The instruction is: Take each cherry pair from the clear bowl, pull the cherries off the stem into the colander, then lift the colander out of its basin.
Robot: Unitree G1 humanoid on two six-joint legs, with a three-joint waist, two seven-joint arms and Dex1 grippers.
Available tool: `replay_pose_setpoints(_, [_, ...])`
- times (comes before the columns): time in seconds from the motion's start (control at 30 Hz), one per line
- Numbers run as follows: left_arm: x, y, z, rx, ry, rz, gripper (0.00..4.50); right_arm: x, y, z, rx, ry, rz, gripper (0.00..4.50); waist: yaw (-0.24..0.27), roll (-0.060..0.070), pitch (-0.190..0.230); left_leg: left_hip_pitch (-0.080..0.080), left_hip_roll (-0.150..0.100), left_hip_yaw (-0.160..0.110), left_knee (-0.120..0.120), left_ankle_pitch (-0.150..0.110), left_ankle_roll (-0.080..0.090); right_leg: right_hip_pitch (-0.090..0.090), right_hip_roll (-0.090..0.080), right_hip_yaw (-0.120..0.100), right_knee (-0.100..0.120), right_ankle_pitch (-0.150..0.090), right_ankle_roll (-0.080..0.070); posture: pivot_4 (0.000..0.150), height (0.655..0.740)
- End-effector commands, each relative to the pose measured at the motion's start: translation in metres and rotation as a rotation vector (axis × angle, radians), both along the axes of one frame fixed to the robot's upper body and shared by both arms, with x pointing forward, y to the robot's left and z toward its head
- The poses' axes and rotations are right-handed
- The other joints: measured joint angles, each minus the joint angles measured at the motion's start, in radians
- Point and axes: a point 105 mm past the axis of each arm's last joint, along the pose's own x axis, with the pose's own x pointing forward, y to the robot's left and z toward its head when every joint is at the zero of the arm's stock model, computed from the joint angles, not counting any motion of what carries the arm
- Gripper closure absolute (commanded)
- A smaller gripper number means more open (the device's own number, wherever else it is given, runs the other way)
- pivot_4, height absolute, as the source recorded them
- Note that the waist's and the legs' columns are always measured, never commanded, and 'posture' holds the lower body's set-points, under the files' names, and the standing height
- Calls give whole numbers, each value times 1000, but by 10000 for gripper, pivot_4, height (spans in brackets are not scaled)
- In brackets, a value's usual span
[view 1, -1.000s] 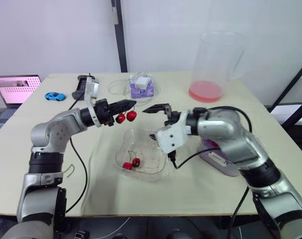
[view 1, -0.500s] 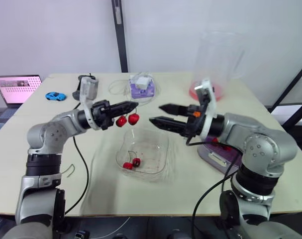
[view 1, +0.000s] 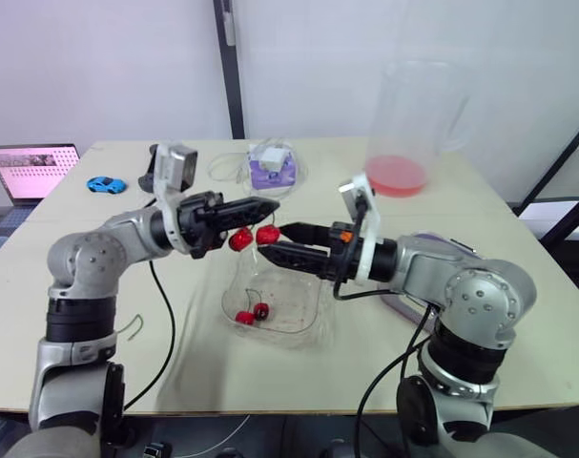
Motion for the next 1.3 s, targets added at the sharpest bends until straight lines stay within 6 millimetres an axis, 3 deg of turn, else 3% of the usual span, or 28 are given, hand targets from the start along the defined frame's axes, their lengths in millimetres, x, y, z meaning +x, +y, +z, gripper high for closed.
replay_pose_setpoints(0.03, [-6,-2,8,1,-54,-6,45000,-6,5,16,44,-48,42,726,-1,0,0,0,0,0,0,0,0,0,0,0,0,0,0,1500,7332])
replay_pose_setpoints(0.27, [-4,-3,5,1,-53,4,45000,-6,8,18,57,-30,52,33168,0,0,0,0,0,0,0,0,0,0,0,0,0,0,0,1500,7332])
replay_pose_setpoints(0.63, [-2,-3,6,-18,-52,10,45000,-6,6,8,6,1,50,33168,-1,0,0,0,0,0,-1,0,0,0,0,0,0,0,0,1500,7332])
replay_pose_setpoints(0.9, [-2,-6,4,-30,-53,9,45000,-13,5,-12,-106,63,92,33168,-1,0,0,0,0,0,-1,0,0,0,0,0,-1,0,0,1500,7332])
replay_pose_setpoints(1.03, [-1,-7,5,-40,-56,13,45000,-12,-4,-14,-131,67,76,33168,0,0,0,0,0,0,-1,0,0,0,0,0,-1,0,0,1500,7332])
replay_pose_setpoints(1.1, [0,-5,5,-41,-57,21,45000,-11,-16,-10,-144,50,59,33168,1,0,0,0,0,0,-1,0,0,0,0,0,-1,0,0,1500,7332])
replay_pose_setpoints(1.17, [1,-3,4,-41,-57,35,45000,-4,-42,-2,-200,7,-28,33168,5,0,0,0,0,0,0,0,0,0,0,0,-1,0,0,1500,7332])
replay_pose_setpoints(1.3, [5,1,1,-41,-86,78,45000,23,-132,12,-434,-95,-357,33168,22,0,1,0,-1,2,0,-1,1,1,-1,1,-4,0,0,1500,7332])
